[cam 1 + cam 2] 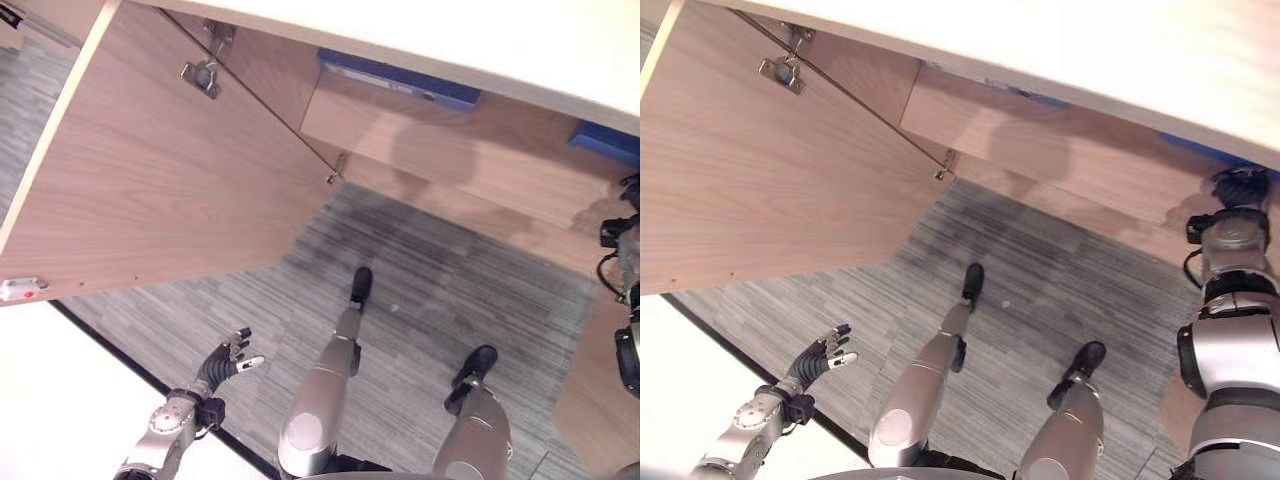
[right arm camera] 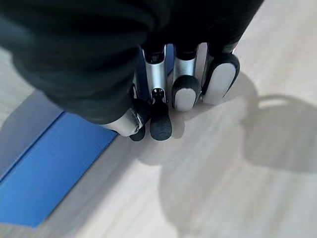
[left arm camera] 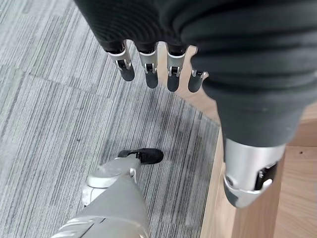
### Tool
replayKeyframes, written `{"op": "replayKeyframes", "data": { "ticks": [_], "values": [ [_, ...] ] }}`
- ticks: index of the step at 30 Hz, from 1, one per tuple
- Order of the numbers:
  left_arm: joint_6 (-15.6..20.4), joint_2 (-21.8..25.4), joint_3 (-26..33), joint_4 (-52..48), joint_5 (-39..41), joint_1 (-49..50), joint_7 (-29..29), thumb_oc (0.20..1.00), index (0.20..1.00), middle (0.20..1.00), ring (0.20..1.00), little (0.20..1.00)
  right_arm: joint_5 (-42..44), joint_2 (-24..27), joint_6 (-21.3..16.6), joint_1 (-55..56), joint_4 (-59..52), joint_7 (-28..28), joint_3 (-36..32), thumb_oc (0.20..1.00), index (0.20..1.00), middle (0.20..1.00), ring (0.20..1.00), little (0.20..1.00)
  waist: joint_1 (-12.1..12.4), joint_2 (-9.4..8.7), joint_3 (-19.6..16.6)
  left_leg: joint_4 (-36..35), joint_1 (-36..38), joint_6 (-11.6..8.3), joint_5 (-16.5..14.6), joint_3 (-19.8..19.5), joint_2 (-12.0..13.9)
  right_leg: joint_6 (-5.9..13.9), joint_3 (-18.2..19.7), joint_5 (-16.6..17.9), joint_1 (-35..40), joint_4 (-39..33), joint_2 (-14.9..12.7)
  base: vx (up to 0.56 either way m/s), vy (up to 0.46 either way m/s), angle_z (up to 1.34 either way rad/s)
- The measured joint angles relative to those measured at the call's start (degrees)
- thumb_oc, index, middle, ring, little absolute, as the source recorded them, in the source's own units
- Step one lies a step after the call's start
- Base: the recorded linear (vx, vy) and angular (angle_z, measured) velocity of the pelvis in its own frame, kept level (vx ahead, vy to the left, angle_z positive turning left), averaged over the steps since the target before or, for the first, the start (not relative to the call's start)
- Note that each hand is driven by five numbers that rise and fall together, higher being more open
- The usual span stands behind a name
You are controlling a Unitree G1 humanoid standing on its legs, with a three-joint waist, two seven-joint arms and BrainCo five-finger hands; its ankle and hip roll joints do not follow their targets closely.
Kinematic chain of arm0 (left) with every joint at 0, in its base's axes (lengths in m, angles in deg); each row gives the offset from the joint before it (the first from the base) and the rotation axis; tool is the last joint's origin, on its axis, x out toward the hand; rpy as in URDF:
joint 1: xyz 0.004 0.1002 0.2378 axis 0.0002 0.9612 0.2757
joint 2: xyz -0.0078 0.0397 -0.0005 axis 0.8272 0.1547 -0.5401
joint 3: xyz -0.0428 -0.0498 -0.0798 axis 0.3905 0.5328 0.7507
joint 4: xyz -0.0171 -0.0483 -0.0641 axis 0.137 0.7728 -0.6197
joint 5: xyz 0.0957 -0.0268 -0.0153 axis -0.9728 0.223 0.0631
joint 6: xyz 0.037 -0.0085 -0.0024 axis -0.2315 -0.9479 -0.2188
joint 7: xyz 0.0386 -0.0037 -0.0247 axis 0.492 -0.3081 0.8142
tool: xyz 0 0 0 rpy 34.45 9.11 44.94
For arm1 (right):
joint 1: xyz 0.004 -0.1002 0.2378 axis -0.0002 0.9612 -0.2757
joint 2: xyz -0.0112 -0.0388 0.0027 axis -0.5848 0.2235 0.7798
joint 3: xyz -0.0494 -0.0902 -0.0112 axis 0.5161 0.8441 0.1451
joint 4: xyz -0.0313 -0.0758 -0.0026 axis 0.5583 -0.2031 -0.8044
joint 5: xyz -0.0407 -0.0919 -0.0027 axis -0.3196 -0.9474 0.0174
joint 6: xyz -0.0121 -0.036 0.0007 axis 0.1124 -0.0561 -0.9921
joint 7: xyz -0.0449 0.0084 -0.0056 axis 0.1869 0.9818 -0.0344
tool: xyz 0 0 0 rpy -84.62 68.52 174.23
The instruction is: Put the empty folder in the office cabinet
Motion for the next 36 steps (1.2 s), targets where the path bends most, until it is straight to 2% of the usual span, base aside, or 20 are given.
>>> {"op": "replayKeyframes", "data": {
  "ticks": [2,4,6,7,10,12,14,15,17,21,23,24,27,31,35,36],
  "values": [
    [-0.05,0.63,-0.01,-0.37,0.03,0.02,-0.6,1.0,1.0,1.0,1.0,1.0,0.37,0.69,0.1,-1.45,0.14,-0.44,1.94,0.2,0.2,0.2,0.2,0.2,-0.08,0.0,0.0,0.0,-0.82,-0.15,0.29,0.05,-0.07,0.08,0.66,-0.8,-1.79,1.74,-0.35,0.14,-0.045,-0.02],
    [-0.17,1.21,-0.35,-1.23,0.06,0.06,-0.8,1.0,1.0,1.0,1.0,1.0,1.62,0.81,0.02,-3.9,1.83,-0.61,3.2,0.2,0.2,0.2,0.2,0.2,-0.51,0.06,-0.04,0.0,-1.4,-0.38,-0.71,-0.07,-0.41,0.59,0.98,-2.25,-3.44,4.52,-1.5,0.02,-0.009,0.03],
    [-0.03,1.83,-1.21,-2.72,0.45,0.47,-0.77,1.0,1.0,1.0,1.0,1.0,2.2,1.5,1.51,-7.73,2.66,-0.83,5.87,0.2,0.2,0.2,0.2,0.2,-0.91,0.99,-0.71,-0.14,-3.37,-0.54,0.73,-0.71,-0.69,-0.01,1.76,-2.4,-6.5,6.28,-1.37,0.02,-0.031,0.1],
    [-0.33,2.41,-2.24,-3.61,1.16,0.12,-1.08,1.0,1.0,1.0,1.0,1.0,2.3,1.95,1.1,-8.78,2.61,-0.67,8.18,0.2,0.2,0.2,0.2,0.2,-1.62,1.03,-0.74,0.06,-4.28,-0.67,0.47,-1.35,-1.23,-0.06,1.68,-3.35,-8.39,9.38,-2.79,0.14,-0.081,-0.01],
    [-0.23,2.88,-2.39,-6.47,1.27,1.6,-2.17,1.0,1.0,1.0,1.0,1.0,4.28,2.32,2.66,-14.29,5.08,-1.1,10.75,0.2,0.2,0.2,0.2,0.2,-0.6,1.76,-1.28,-0.67,-6.2,-0.65,0.54,-2.95,-0.9,-1.24,3.13,-3.25,-11.76,10.71,-1.61,0.03,-0.024,-0.11],
    [-0.31,2.81,-2.58,-6.45,1.27,1.61,-2.52,1.0,1.0,1.0,1.0,1.0,5.19,2.71,2.71,-14.31,5.4,-1.09,10.62,0.2,0.2,0.2,0.2,0.2,-0.23,1.76,-1.28,-1.16,-6.37,-0.63,-0.89,-3.19,-0.83,-1.54,3.11,-3.27,-12.13,11.0,-1.42,0.02,-0.014,0.11],
    [-0.33,2.84,-3.0,-6.33,1.3,1.61,-2.75,1.0,1.0,1.0,1.0,1.0,6.44,3.35,2.7,-14.33,5.69,-0.86,10.65,0.2,0.2,0.2,0.2,0.2,0.0,1.73,-1.26,-1.31,-6.74,-0.54,-4.05,-3.17,-0.91,-2.29,2.72,-2.89,-12.03,10.03,-1.24,0.02,-0.017,0.14],
    [-0.39,2.82,-3.68,-6.22,1.3,1.65,-2.79,1.0,1.0,1.0,1.0,1.0,6.46,3.35,2.72,-14.34,5.86,-0.83,10.67,0.2,0.2,0.2,0.2,0.2,0.06,1.71,-1.25,-0.7,-6.79,-0.21,-4.7,-3.18,-1.04,-2.31,2.7,-2.72,-11.76,9.74,-1.21,0.0,0.0,0.0],
    [-0.59,2.61,-4.08,-5.75,1.3,2.38,-2.86,1.0,1.0,1.0,1.0,1.0,6.5,2.76,2.82,-14.32,5.75,-0.89,10.69,0.2,0.2,0.2,0.2,0.2,0.23,1.72,-1.25,0.39,-6.76,-0.27,-3.78,-3.26,-1.12,-2.21,3.37,-2.72,-11.69,10.0,-1.11,0.02,-0.014,-0.13],
    [-0.65,2.49,-3.81,-5.76,1.3,2.43,-2.8,1.0,1.0,1.0,1.0,1.0,6.56,1.94,2.63,-12.65,3.39,-0.1,9.5,0.2,0.2,0.2,0.2,0.2,-0.72,1.68,-1.23,0.72,-6.6,-0.81,0.49,-4.25,-1.11,-1.48,3.51,-3.19,-11.43,10.64,-0.92,0.01,-0.009,-0.04],
    [-0.65,2.36,-3.52,-5.75,1.32,2.43,-2.66,1.0,1.0,1.0,1.0,1.0,6.58,1.63,2.47,-12.31,2.85,0.06,9.48,0.2,0.2,0.2,0.2,0.2,-1.12,1.64,-1.2,0.75,-6.58,-1.11,1.01,-4.36,-1.12,-1.39,3.5,-3.2,-11.27,10.47,-0.92,-0.04,-0.03,0.01],
    [-0.65,1.65,-2.41,-5.58,1.76,2.38,-2.47,1.0,1.0,1.0,1.0,1.0,7.39,1.49,1.23,-7.38,-2.06,1.4,5.66,0.2,0.2,0.2,0.2,0.2,-1.5,1.44,-1.06,0.75,-6.16,-0.88,1.59,-4.6,-1.08,-1.25,2.94,-3.11,-10.18,9.71,-0.78,-0.09,0.007,0.06],
    [-0.47,-1.02,-0.04,-3.55,2.34,2.08,-1.7,1.0,1.0,1.0,1.0,1.0,9.84,0.28,-2.36,0.63,-8.01,2.58,-0.21,0.2,0.2,0.2,0.2,0.2,-1.65,0.99,-0.73,0.76,-4.84,-1.15,2.25,-5.13,-0.87,-1.7,1.74,-2.52,-7.81,8.84,-0.39,-0.02,-0.005,0.1],
    [-0.43,-2.44,1.08,-0.56,2.29,2.03,-1.47,1.0,1.0,1.0,1.0,1.0,11.67,-8.22,-4.89,12.31,-18.03,2.21,-8.51,0.2,0.2,0.2,0.2,0.2,-1.89,-1.09,0.02,-0.03,-1.13,-0.62,1.71,-5.93,0.19,-1.79,-0.29,-2.56,-2.4,6.07,1.03,0.04,0.025,0.08],
    [-0.86,-6.38,3.37,4.1,2.19,2.14,-0.73,1.0,1.0,1.0,1.0,1.0,9.46,-21.35,-6.19,29.98,-35.91,2.08,-9.36,0.2,0.2,0.2,0.2,0.2,-3.08,-5.67,-0.24,-0.01,0.41,0.35,0.7,-5.89,0.16,-1.93,-0.98,-2.61,0.03,4.65,1.2,0.04,0.091,0.05],
    [-1.09,-6.83,3.53,5.11,2.11,1.77,-0.46,1.0,1.0,1.0,1.0,1.0,6.24,-26.1,-6.19,36.63,-40.76,2.0,-9.02,0.2,0.2,0.2,0.2,0.2,-3.42,-7.51,-0.37,-0.02,0.83,0.37,0.48,-5.89,0.1,-1.72,-1.36,-2.25,1.21,3.53,1.3,0.05,0.104,0.08]
  ]
}}
